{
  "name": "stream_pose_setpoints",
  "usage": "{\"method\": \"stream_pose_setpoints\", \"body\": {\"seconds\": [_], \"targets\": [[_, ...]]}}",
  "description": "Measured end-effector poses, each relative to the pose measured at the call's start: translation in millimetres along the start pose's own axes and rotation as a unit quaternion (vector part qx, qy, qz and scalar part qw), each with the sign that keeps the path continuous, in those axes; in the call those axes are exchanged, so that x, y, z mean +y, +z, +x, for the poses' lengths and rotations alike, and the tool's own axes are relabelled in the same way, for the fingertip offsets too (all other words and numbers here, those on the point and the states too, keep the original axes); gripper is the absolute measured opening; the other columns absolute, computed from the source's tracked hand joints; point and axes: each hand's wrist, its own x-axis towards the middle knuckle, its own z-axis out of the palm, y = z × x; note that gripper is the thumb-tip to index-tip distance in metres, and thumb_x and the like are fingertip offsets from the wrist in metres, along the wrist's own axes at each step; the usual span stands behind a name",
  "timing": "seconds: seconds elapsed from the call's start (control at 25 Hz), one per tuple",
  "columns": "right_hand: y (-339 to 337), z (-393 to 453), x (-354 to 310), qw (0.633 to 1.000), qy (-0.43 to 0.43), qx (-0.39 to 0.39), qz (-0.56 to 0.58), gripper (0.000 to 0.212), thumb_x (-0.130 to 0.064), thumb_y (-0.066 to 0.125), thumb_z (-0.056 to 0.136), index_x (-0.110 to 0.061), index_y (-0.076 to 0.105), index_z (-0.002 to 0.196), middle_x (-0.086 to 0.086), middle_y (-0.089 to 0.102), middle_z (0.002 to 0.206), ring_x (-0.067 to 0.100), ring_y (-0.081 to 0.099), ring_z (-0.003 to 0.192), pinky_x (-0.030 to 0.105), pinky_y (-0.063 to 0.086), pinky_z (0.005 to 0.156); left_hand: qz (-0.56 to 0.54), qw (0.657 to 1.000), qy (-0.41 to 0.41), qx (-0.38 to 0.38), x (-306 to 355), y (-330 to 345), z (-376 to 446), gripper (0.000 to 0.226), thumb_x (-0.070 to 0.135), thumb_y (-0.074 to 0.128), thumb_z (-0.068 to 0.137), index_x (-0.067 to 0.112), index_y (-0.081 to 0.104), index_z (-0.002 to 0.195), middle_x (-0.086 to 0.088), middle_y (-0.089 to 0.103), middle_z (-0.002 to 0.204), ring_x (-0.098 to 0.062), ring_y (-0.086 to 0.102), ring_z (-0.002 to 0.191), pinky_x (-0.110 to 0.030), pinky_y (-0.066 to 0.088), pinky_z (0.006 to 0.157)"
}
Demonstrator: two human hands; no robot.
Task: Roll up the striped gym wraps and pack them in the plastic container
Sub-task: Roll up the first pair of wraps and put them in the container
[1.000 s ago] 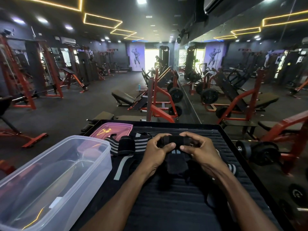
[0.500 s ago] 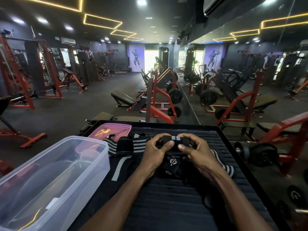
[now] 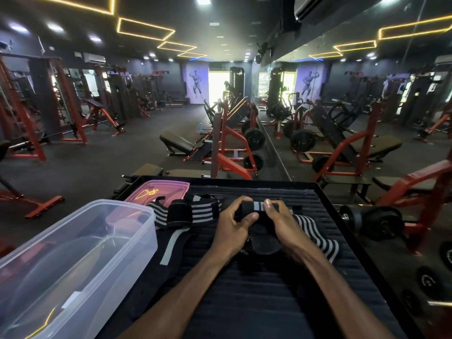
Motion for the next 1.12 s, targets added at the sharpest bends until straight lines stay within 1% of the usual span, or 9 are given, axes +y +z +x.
{"method": "stream_pose_setpoints", "body": {"seconds": [0.16,0.24,0.32,0.44,0.64,0.72,0.84,0.92,1.12], "targets": [[0.3,-0.8,-5.6,0.993,-0.001,-0.001,0.119,0.017,-0.024,0.05,0.105,-0.01,0.06,0.108,0.003,0.071,0.096,0.011,0.07,0.084,0.027,0.056,0.068,-0.046,0.998,-0.02,-0.029,6.2,-5.5,2.5,0.031,0.014,0.076,0.087,0.025,0.069,0.115,0.01,0.075,0.102,-0.005,0.07,0.099,-0.02,0.055,0.083],[0.3,-0.2,-7.6,0.988,-0.013,-0.008,0.151,0.01,-0.016,0.054,0.103,-0.011,0.062,0.103,0.004,0.07,0.089,0.016,0.069,0.079,0.035,0.055,0.067,-0.072,0.996,-0.053,-0.026,8.2,-7.3,6.8,0.033,0.036,0.078,0.083,0.027,0.072,0.113,0.006,0.074,0.111,-0.012,0.068,0.109,-0.029,0.054,0.093],[1.5,0.3,-5.2,0.989,-0.03,-0.026,0.144,0.005,-0.013,0.056,0.101,-0.013,0.061,0.1,0.007,0.068,0.089,0.022,0.065,0.079,0.039,0.05,0.069,-0.085,0.992,-0.096,-0.001,10.1,-8.3,8.4,0.03,0.044,0.077,0.08,0.023,0.075,0.102,-0.003,0.075,0.106,-0.024,0.07,0.106,-0.037,0.054,0.091],[0.9,-0.5,-5.4,0.987,-0.012,-0.045,0.152,0.006,-0.009,0.057,0.1,-0.011,0.059,0.105,0.011,0.069,0.093,0.025,0.067,0.08,0.044,0.054,0.071,-0.038,0.997,-0.062,0.001,8.4,-13.3,9.7,0.012,0.023,0.075,0.087,0.02,0.075,0.099,-0.003,0.076,0.1,-0.021,0.071,0.101,-0.035,0.057,0.09],[-4.5,1.1,-7.1,0.984,0.032,-0.056,0.168,0.007,-0.011,0.058,0.099,-0.009,0.063,0.094,0.009,0.068,0.081,0.015,0.069,0.066,0.032,0.057,0.059,0.043,0.997,0.001,-0.056,13.9,-18.9,8.1,0.032,0.0,0.074,0.083,0.02,0.072,0.109,0.011,0.071,0.109,0.007,0.064,0.1,-0.009,0.047,0.083],[-5.8,0.2,-7.3,0.984,0.006,-0.055,0.168,0.006,-0.004,0.061,0.096,-0.009,0.064,0.093,0.012,0.066,0.083,0.016,0.067,0.065,0.033,0.057,0.058,0.034,0.997,-0.016,-0.067,10.9,-19.0,8.9,0.031,0.011,0.077,0.084,0.02,0.071,0.113,0.009,0.071,0.111,0.002,0.065,0.103,-0.012,0.049,0.085],[-8.1,-1.3,-8.2,0.99,-0.053,-0.055,0.114,0.023,0.009,0.065,0.089,-0.013,0.066,0.095,0.01,0.066,0.09,0.02,0.065,0.075,0.032,0.055,0.059,-0.07,0.986,-0.132,-0.067,7.2,-16.3,9.9,0.031,0.038,0.078,0.081,0.018,0.073,0.104,-0.009,0.075,0.103,-0.026,0.071,0.096,-0.042,0.057,0.084],[-6.9,-2.4,-7.1,0.993,-0.091,-0.051,0.063,0.029,0.012,0.069,0.084,-0.013,0.067,0.098,0.008,0.067,0.094,0.021,0.064,0.083,0.033,0.056,0.067,-0.091,0.983,-0.149,-0.05,5.8,-15.3,11.3,0.032,0.04,0.077,0.079,0.016,0.076,0.1,-0.015,0.075,0.101,-0.033,0.071,0.096,-0.052,0.056,0.09],[-3.2,0.2,-8.1,0.989,-0.005,-0.058,0.14,0.019,-0.008,0.074,0.087,-0.013,0.072,0.105,0.01,0.074,0.099,0.026,0.07,0.091,0.042,0.054,0.08,-0.041,0.994,-0.079,-0.059,11.7,-23.9,11.8,0.028,0.003,0.073,0.084,0.018,0.074,0.109,-0.002,0.073,0.113,-0.022,0.067,0.111,-0.036,0.055,0.096]]}}
